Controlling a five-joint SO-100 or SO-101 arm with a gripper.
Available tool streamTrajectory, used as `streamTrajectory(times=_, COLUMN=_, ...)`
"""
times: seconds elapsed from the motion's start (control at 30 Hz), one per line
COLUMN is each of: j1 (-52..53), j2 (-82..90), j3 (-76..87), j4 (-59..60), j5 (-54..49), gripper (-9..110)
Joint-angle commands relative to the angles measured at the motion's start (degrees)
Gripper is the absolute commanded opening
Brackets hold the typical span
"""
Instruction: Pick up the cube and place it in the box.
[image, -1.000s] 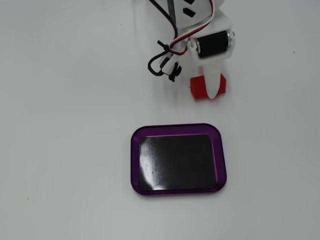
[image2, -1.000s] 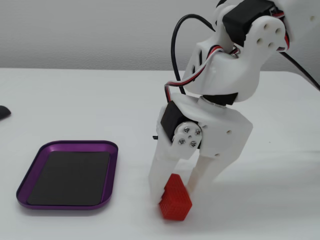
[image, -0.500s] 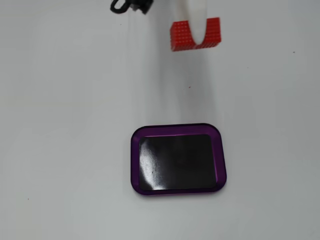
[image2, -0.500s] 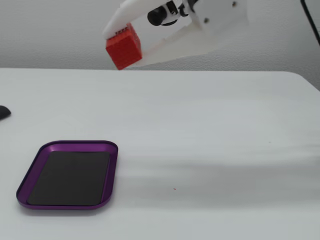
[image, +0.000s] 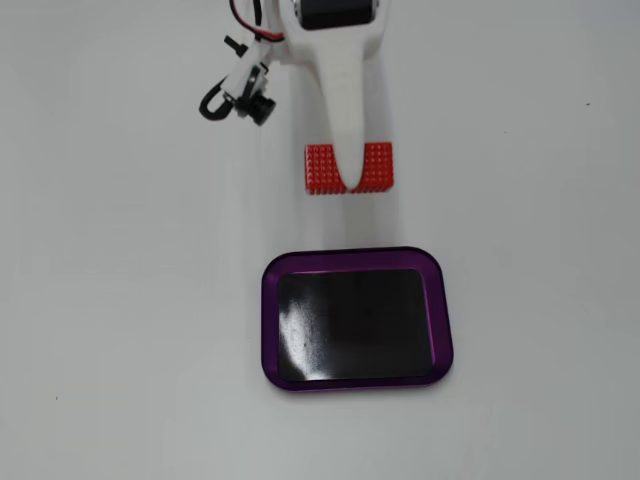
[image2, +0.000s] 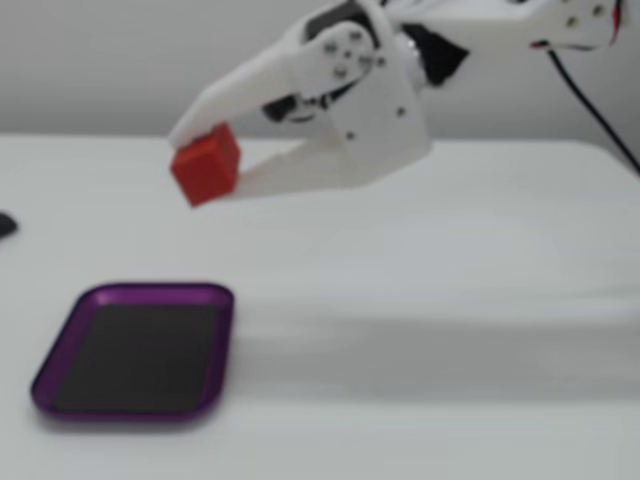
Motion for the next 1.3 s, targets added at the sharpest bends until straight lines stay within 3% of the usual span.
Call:
streamTrajectory(times=0.0, j1=0.3, j2=-7.1, j3=-6.4, j4=-1.5, j5=0.2, gripper=0)
streamTrajectory(times=0.4, j1=-0.1, j2=-26.1, j3=-17.8, j4=-0.9, j5=0.2, gripper=0)
streamTrajectory(times=0.63, j1=-0.3, j2=-26.4, j3=-17.5, j4=-0.9, j5=-0.2, gripper=1)
streamTrajectory(times=0.77, j1=-0.4, j2=-26.4, j3=-17.3, j4=-0.6, j5=-0.2, gripper=8)
streamTrajectory(times=1.1, j1=0.0, j2=-25.8, j3=-18.5, j4=6.8, j5=-0.4, gripper=13)
streamTrajectory(times=1.27, j1=-0.6, j2=-17.6, j3=-18.3, j4=11.6, j5=-0.3, gripper=13)
